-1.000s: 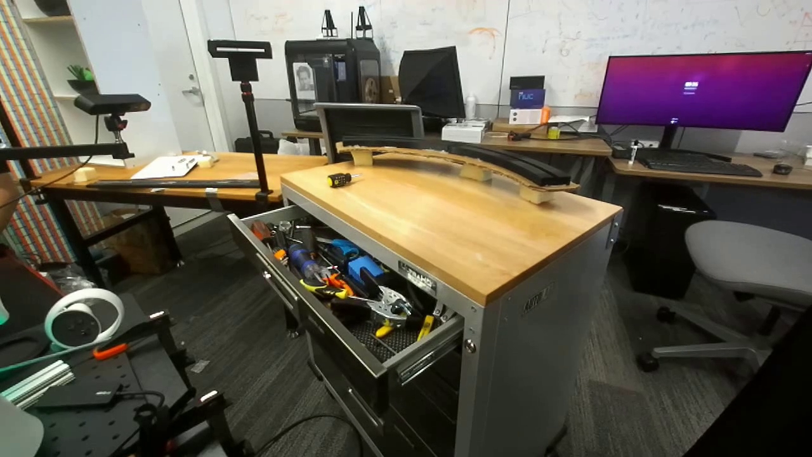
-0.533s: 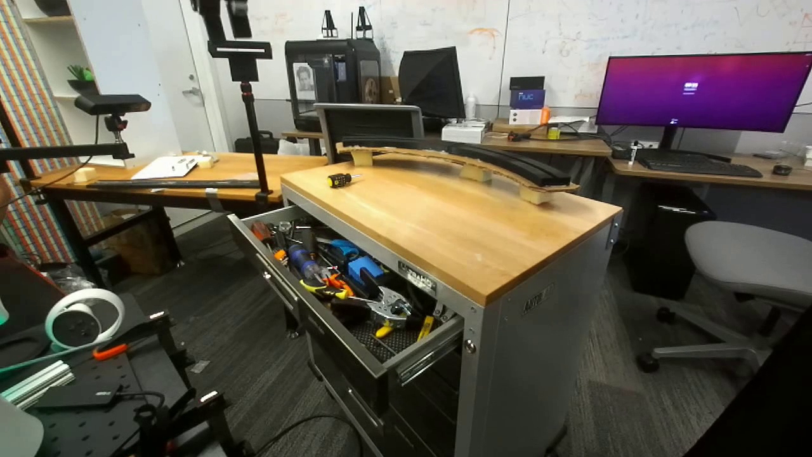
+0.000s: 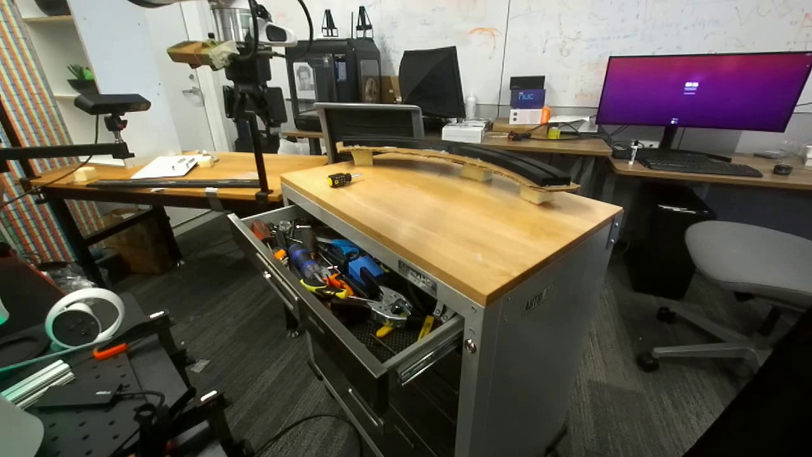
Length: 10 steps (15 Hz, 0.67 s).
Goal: Put the screwdriver in the open drawer and close the drawer
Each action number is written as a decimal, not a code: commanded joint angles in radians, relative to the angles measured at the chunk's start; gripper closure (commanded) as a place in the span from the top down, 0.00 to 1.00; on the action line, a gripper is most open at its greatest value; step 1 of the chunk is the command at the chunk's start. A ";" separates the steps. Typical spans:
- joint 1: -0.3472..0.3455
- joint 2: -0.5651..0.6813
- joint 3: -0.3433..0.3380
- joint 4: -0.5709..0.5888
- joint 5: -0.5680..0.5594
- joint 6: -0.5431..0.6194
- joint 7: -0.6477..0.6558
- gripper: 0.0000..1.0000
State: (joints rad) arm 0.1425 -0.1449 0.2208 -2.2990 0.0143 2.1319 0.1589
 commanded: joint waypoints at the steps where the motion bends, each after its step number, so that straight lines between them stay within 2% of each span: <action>1: 0.006 0.171 0.003 0.078 -0.089 0.177 0.093 1.00; 4: 0.023 0.286 -0.020 0.126 -0.224 0.323 0.209 1.00; 8: 0.079 0.411 -0.073 0.199 -0.349 0.420 0.331 1.00; 10: 0.114 0.463 -0.105 0.239 -0.378 0.447 0.370 1.00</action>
State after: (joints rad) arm 0.1969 0.2389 0.1672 -2.1423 -0.3087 2.5395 0.4582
